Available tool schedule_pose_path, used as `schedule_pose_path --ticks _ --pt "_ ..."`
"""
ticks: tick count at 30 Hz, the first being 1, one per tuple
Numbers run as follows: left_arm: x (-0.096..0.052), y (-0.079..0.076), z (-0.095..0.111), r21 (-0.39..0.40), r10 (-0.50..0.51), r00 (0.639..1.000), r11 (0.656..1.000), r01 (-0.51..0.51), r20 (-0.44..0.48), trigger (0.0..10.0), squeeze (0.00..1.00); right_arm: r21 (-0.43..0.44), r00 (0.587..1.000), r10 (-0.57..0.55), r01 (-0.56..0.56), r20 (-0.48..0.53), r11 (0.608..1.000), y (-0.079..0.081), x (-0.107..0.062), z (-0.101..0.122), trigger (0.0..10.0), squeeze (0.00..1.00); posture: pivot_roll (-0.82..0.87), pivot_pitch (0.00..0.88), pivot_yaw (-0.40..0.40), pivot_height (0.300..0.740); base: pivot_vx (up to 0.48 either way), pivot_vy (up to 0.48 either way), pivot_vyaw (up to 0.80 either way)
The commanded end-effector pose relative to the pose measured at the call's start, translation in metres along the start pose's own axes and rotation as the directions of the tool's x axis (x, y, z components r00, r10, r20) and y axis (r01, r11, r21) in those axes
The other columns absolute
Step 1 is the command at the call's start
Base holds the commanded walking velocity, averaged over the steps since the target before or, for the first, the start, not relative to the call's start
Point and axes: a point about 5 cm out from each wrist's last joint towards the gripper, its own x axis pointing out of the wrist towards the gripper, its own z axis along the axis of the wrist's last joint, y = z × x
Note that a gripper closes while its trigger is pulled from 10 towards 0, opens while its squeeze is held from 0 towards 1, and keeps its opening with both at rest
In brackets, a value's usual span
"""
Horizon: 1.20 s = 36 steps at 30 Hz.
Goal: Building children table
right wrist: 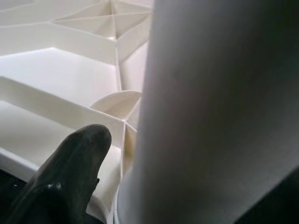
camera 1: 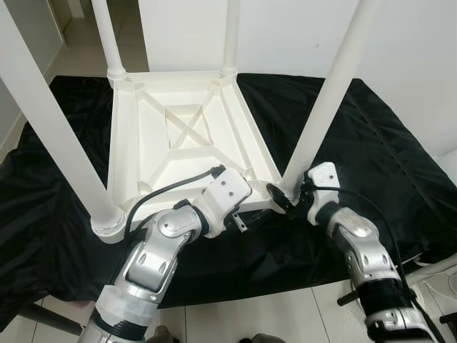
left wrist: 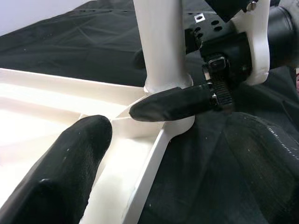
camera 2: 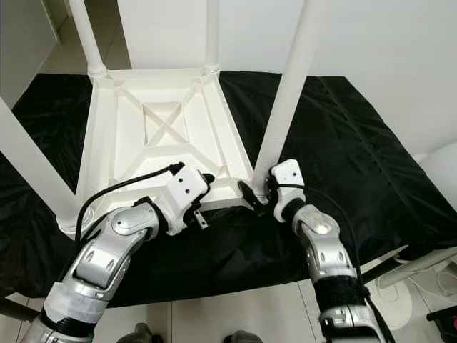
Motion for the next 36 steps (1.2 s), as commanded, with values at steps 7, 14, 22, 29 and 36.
schedule_pose_path --ticks 7,14,22,29,36 --pt "0.001 0.004 0.003 -0.001 0.06 0.998 0.998 -0.06 0.0 10.0 0.0 -0.032 0.997 0.058 -0.06 -0.053 0.998 -0.006 0.009 -0.005 1.6 0.0 -0.03 0.0 -0.035 0.74 0.0 0.0 0.0" --pt "0.002 0.004 0.003 -0.005 0.07 0.998 0.998 -0.07 0.001 10.0 0.0 -0.004 0.996 0.074 -0.074 -0.049 0.997 -0.011 0.006 -0.011 0.0 0.0 -0.03 0.0 -0.043 0.74 0.0 0.0 0.0" --pt "0.006 0.003 0.007 -0.005 0.063 0.998 0.998 -0.063 0.014 10.0 0.0 0.061 0.999 0.041 -0.039 -0.022 0.997 -0.008 0.005 -0.014 10.0 0.0 -0.04 0.0 -0.041 0.74 0.0 0.0 0.0" --pt "0.004 0.003 0.005 -0.005 0.063 0.998 0.998 -0.063 0.007 10.0 0.0 0.158 0.963 -0.263 0.268 -0.056 0.95 0.006 0.013 -0.012 10.0 0.0 -0.03 0.0 -0.04 0.74 0.0 0.0 0.0" --pt "0.004 0.002 0.004 -0.011 0.063 0.998 0.998 -0.063 0.002 10.0 0.0 0.249 0.816 -0.568 0.576 -0.113 0.778 0.042 0.025 -0.006 10.0 0.0 -0.04 0.0 -0.042 0.74 0.0 0.0 0.0"
